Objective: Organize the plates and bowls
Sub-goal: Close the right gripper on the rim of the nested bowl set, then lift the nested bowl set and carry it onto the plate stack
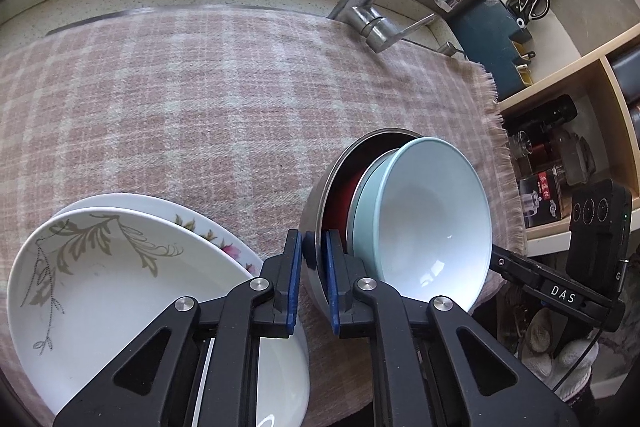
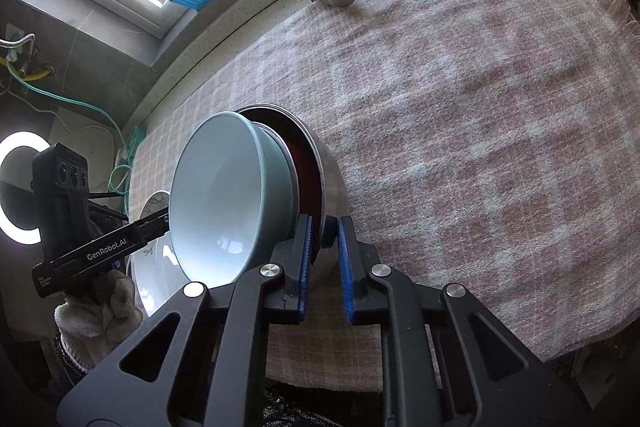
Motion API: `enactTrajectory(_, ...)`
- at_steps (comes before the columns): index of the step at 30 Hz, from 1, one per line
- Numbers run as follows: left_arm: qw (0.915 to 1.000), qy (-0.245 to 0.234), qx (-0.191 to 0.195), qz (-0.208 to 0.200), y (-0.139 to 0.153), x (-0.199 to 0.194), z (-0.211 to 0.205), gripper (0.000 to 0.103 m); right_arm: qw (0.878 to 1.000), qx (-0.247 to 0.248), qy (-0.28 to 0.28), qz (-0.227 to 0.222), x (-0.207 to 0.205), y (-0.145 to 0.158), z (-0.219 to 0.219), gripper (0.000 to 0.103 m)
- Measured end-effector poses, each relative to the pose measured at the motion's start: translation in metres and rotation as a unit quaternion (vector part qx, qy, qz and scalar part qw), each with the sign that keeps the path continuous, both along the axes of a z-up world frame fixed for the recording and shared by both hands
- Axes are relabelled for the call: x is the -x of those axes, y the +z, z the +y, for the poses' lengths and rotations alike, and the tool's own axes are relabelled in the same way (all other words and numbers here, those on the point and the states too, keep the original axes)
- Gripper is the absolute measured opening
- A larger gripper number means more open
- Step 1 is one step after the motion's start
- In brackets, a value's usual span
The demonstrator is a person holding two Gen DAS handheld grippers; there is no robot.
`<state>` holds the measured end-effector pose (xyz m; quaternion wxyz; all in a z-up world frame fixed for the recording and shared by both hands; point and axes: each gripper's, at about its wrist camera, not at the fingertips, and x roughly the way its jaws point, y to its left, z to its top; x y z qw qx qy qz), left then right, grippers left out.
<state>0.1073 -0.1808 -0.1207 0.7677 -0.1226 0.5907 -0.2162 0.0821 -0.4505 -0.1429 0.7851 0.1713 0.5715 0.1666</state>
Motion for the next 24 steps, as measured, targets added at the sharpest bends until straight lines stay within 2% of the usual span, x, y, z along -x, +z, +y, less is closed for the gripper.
enactTrajectory(7, 0.9999, -0.004, 0.001, -0.011, 0.008, 0.001, -0.003, 0.008, 1.000, 0.011, 0.004, -0.004, 0.000, 0.004, 0.001, 0.013)
enactTrajectory(15, 0.9996, -0.002, 0.005, -0.028, 0.022, 0.005, 0.001, 0.008, 1.000, 0.016, 0.013, -0.019, 0.003, 0.022, 0.005, 0.013)
enactTrajectory(24, 0.9981, 0.028, 0.013, -0.053, 0.048, 0.016, 0.031, 0.008, 0.998, 0.017, 0.050, -0.043, 0.008, 0.053, 0.039, 0.013)
